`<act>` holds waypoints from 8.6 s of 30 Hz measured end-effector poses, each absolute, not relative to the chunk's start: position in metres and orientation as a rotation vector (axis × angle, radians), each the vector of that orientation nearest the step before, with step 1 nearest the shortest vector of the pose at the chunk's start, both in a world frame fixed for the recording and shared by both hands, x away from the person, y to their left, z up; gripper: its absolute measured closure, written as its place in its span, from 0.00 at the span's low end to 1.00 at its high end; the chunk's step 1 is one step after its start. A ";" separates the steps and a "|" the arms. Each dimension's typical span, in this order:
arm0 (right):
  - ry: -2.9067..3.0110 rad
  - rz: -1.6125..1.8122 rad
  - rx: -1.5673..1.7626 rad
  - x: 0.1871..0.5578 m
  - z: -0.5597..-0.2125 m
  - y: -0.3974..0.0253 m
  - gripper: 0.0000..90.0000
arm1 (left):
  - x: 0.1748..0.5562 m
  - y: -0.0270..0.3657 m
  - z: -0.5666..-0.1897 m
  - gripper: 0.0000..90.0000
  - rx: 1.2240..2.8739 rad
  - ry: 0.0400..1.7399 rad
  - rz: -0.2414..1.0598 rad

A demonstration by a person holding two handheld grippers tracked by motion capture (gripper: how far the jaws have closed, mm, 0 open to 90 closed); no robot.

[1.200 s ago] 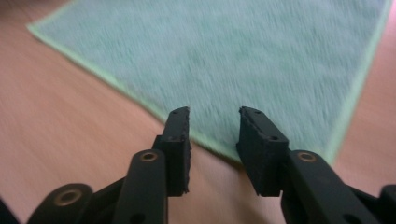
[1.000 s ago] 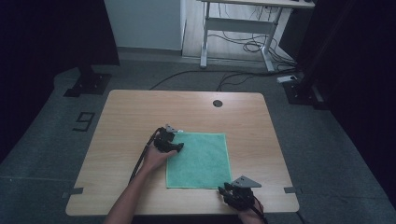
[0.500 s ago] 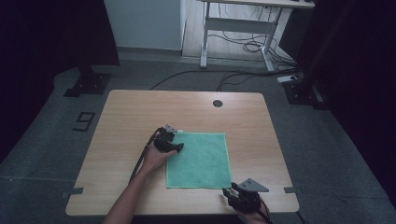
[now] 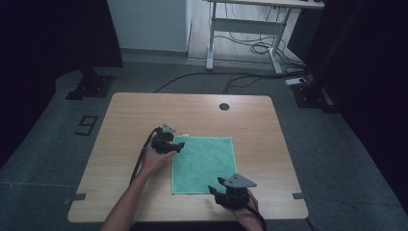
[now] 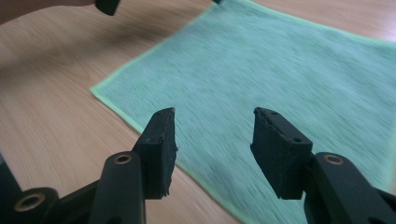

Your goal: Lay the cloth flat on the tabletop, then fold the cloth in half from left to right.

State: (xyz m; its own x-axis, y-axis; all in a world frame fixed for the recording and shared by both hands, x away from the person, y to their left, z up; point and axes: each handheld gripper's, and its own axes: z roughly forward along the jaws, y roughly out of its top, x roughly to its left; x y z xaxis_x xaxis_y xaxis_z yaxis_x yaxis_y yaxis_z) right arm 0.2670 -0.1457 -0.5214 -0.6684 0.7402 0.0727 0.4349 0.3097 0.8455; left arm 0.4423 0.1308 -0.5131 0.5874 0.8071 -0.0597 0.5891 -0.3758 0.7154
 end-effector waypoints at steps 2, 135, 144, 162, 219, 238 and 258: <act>2.270 1.306 1.037 0.272 -0.523 -0.136 0.55 | 0.443 0.132 -0.513 0.44 2.099 1.113 0.389; 2.374 1.478 0.790 0.276 -0.514 -0.032 0.95 | 0.452 0.120 -0.455 0.97 2.048 1.087 0.341; 2.352 1.520 0.774 0.273 -0.504 -0.027 0.95 | 0.453 0.134 -0.446 0.97 2.013 1.103 0.356; 2.330 1.525 0.701 0.267 -0.485 -0.013 0.95 | 0.452 0.157 -0.426 0.97 1.983 1.137 0.385; 2.307 1.559 0.731 0.268 -0.486 -0.001 0.95 | 0.455 0.147 -0.432 0.96 2.023 1.173 0.402; 2.301 1.529 0.780 0.263 -0.500 -0.027 0.95 | 0.463 0.126 -0.451 0.96 2.060 1.182 0.378; 2.311 1.505 0.832 0.261 -0.513 -0.044 0.95 | 0.467 0.103 -0.463 0.96 2.101 1.164 0.352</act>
